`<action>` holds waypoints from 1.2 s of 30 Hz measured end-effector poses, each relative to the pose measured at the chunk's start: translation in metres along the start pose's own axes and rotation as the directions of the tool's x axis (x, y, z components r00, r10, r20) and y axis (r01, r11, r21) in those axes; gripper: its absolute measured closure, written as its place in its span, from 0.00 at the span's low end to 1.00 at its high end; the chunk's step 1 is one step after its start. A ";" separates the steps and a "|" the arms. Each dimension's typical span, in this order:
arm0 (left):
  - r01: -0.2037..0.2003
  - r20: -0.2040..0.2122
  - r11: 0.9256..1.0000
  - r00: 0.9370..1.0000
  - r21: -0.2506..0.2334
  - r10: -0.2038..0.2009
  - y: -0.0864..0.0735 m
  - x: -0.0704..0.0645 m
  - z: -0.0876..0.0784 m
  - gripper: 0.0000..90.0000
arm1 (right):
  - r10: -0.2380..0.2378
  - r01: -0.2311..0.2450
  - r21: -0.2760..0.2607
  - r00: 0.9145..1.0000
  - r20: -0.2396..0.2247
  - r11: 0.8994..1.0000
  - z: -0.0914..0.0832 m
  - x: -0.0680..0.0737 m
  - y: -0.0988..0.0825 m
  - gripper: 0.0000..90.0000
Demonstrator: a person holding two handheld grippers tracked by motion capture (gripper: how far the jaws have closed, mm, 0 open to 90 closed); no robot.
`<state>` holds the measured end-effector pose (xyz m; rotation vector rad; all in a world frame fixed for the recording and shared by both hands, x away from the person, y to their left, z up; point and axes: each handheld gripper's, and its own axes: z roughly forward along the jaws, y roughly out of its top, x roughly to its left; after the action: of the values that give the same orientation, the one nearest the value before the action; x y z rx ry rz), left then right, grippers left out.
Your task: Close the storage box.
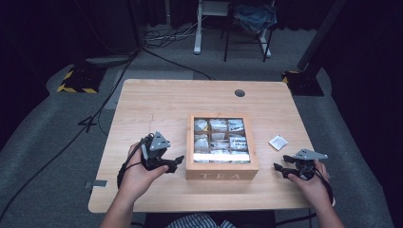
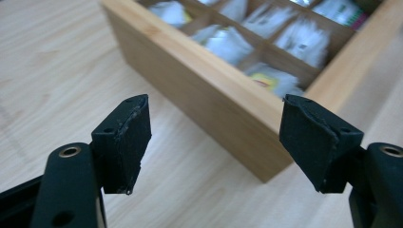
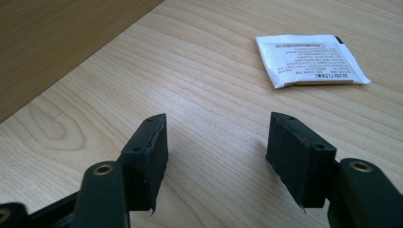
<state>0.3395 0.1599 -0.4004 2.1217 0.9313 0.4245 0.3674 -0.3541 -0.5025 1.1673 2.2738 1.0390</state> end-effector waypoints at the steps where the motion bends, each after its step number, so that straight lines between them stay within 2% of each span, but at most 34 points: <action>1: 0.009 -0.013 1.000 1.000 -0.004 -0.009 -0.002 0.005 -0.001 0.30 | -0.002 0.002 0.000 1.000 -0.001 1.000 0.000 0.000 0.000 0.43; 5: 0.040 -0.041 0.999 0.998 -0.015 -0.041 -0.011 0.020 -0.002 0.30 | 0.003 -0.003 0.003 1.000 0.001 1.000 0.001 0.000 0.001 0.39; 9: 0.065 -0.049 0.997 0.997 -0.029 -0.066 -0.022 0.036 0.003 0.30 | 0.003 -0.003 0.005 1.000 0.004 1.000 0.001 -0.001 0.001 0.37; 12: 0.084 -0.069 0.996 0.994 -0.004 -0.084 -0.030 0.046 0.009 0.30 | 0.008 -0.008 0.006 1.000 0.009 1.000 0.002 -0.002 0.001 0.37; 14: 0.095 -0.093 0.995 0.991 0.012 -0.094 -0.035 0.053 0.012 0.30 | 0.007 -0.007 0.005 1.000 0.008 1.000 0.002 -0.003 0.001 0.36; 16: 0.133 -0.121 0.991 0.984 0.016 -0.131 -0.039 0.057 0.016 0.30 | 0.011 -0.011 0.007 1.000 0.011 1.000 0.002 -0.003 0.001 0.36; 18: 0.148 -0.141 0.989 0.980 0.028 -0.142 -0.044 0.062 0.020 0.30 | 0.015 -0.016 0.007 1.000 0.012 1.000 0.002 -0.003 0.001 0.35; 22: 0.188 -0.151 0.981 0.972 0.056 -0.178 -0.055 0.073 0.029 0.30 | 0.012 -0.012 0.007 1.000 0.015 1.000 0.002 -0.003 0.001 0.35; 24: 0.202 -0.152 0.978 0.969 0.052 -0.192 -0.060 0.077 0.032 0.30 | 0.012 -0.012 0.007 1.000 0.015 1.000 0.002 -0.003 0.001 0.35; 27: 0.210 -0.152 0.977 0.967 0.037 -0.203 -0.065 0.084 0.036 0.30 | 0.013 -0.013 0.007 1.000 0.014 1.000 0.002 -0.003 0.001 0.35; 29: 0.214 -0.177 0.976 0.963 0.043 -0.204 -0.066 0.086 0.039 0.30 | 0.013 -0.013 0.007 1.000 0.014 1.000 0.002 -0.003 0.001 0.35; 32: 0.213 -0.177 0.975 0.964 0.061 -0.200 -0.069 0.089 0.044 0.30 | 0.013 -0.013 0.007 1.000 0.014 1.000 0.002 -0.003 0.001 0.35; 35: 0.212 -0.174 0.972 0.966 0.105 -0.192 -0.072 0.090 0.050 0.29 | 0.013 -0.013 0.007 1.000 0.014 1.000 0.002 -0.003 0.001 0.35; 36: 0.204 -0.174 0.975 0.967 0.087 -0.187 -0.075 0.091 0.052 0.28 | 0.012 -0.012 0.007 1.000 0.014 1.000 0.002 -0.003 0.001 0.35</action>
<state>0.3944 0.2327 -0.4914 2.0852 1.2715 0.4647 0.3710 -0.3551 -0.5029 1.1890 2.2642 1.0253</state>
